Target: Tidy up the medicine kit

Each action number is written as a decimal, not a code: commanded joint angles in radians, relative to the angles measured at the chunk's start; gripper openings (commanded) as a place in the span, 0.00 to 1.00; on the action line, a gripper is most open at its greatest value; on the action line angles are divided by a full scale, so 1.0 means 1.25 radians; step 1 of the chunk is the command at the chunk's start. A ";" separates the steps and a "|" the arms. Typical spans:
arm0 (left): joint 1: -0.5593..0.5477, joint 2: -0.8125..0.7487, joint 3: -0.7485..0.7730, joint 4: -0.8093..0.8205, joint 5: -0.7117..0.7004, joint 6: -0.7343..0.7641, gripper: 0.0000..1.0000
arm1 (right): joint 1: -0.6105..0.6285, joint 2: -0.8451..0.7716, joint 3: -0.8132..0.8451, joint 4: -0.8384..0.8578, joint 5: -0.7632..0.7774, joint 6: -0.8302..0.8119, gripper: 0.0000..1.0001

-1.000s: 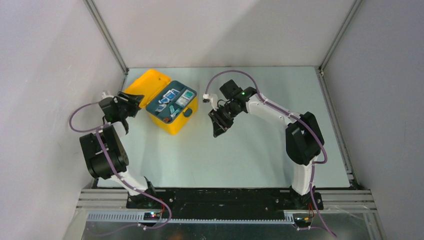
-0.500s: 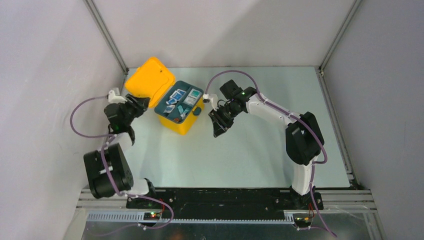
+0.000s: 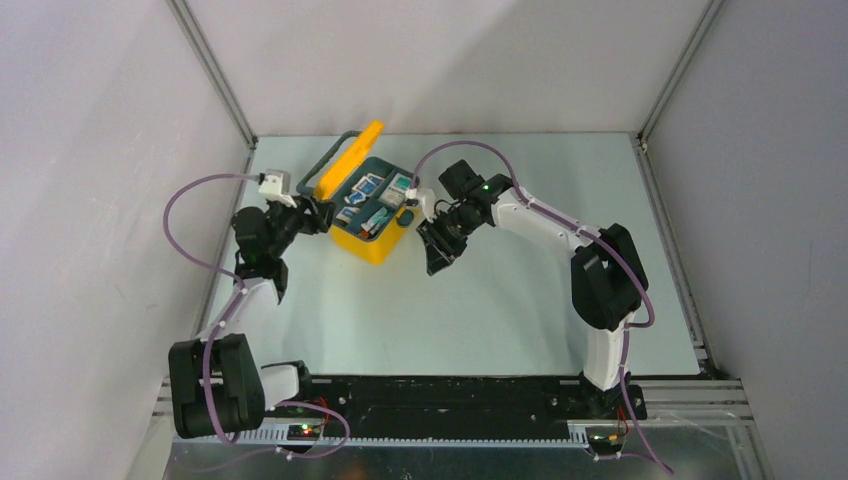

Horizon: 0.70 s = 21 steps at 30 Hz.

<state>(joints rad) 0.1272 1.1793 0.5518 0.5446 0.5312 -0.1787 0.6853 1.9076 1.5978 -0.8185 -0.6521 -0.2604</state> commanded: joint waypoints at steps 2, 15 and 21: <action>-0.064 -0.044 0.049 -0.198 0.109 0.247 0.74 | -0.004 -0.014 0.009 -0.002 0.017 -0.006 0.39; -0.116 -0.135 0.145 -0.595 0.054 0.471 0.76 | -0.075 -0.014 0.013 0.030 -0.026 0.059 0.39; -0.113 -0.129 0.198 -0.609 0.097 0.380 0.76 | -0.155 -0.021 -0.020 0.115 -0.105 0.152 0.40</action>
<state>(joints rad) -0.0181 1.0283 0.7338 -0.1898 0.6136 0.3481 0.5579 1.9076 1.5944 -0.7784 -0.6857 -0.1719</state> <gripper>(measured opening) 0.760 0.392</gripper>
